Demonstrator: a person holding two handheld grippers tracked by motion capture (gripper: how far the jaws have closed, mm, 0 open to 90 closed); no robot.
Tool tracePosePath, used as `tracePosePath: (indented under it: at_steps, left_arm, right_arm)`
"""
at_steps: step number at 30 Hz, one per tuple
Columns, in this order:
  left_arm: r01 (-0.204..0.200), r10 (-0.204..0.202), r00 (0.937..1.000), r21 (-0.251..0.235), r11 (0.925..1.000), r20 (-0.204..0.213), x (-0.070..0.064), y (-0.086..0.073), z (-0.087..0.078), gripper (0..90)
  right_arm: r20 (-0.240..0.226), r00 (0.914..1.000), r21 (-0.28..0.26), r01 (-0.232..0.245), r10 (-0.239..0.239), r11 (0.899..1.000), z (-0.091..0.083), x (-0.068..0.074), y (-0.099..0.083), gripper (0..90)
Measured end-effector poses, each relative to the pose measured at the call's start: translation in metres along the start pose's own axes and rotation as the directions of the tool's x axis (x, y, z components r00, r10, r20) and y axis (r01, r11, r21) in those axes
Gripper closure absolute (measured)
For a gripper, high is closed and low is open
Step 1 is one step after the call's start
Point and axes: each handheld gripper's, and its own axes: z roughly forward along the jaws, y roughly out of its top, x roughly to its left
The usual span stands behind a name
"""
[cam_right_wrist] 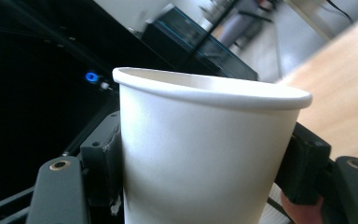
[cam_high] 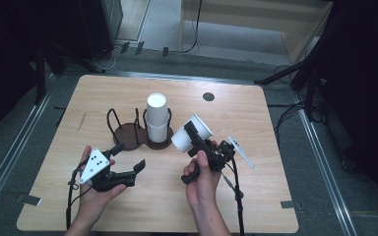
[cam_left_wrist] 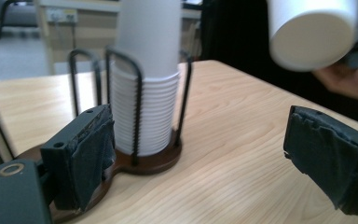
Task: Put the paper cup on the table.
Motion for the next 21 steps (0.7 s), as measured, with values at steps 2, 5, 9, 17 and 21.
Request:
tracePosePath:
  at_steps: [2, 5, 9, 17, 21]
  left_arm:
    - [-0.013, 0.013, 0.9989, 0.019, 0.9997, -0.045, 0.003, -0.004, -0.003, 9.5]
    - [-0.018, 0.025, 0.9939, 0.067, 0.9976, -0.107, 0.009, -0.011, -0.009, 7.9]
    - [-0.015, 0.027, 0.992, 0.096, 0.9953, -0.123, 0.016, -0.017, -0.017, 7.9]
    - [0.039, -0.013, 0.9805, 0.127, 0.9912, -0.196, 0.044, -0.026, -0.037, 2.1]
    - [0.059, -0.032, 0.9813, 0.136, 0.9889, -0.19, 0.054, -0.028, -0.043, 1.4]
  right_arm:
    - [-0.028, 0.9989, -0.021, 0.038, -0.038, 0.999, -0.002, 0.002, 0.0, 29.1]
    - [-0.017, 0.989, -0.03, 0.146, -0.147, 0.989, -0.004, 0.007, 0.0, 29.1]
    - [-0.003, 0.9736, -0.036, 0.228, -0.228, 0.973, -0.006, 0.008, 0.001, 29.0]
    - [0.005, 0.9004, -0.037, 0.435, -0.435, 0.9, -0.009, 0.007, -0.002, 29.0]
    - [0.003, 0.8821, -0.034, 0.471, -0.471, 0.882, -0.009, 0.007, -0.002, 29.0]
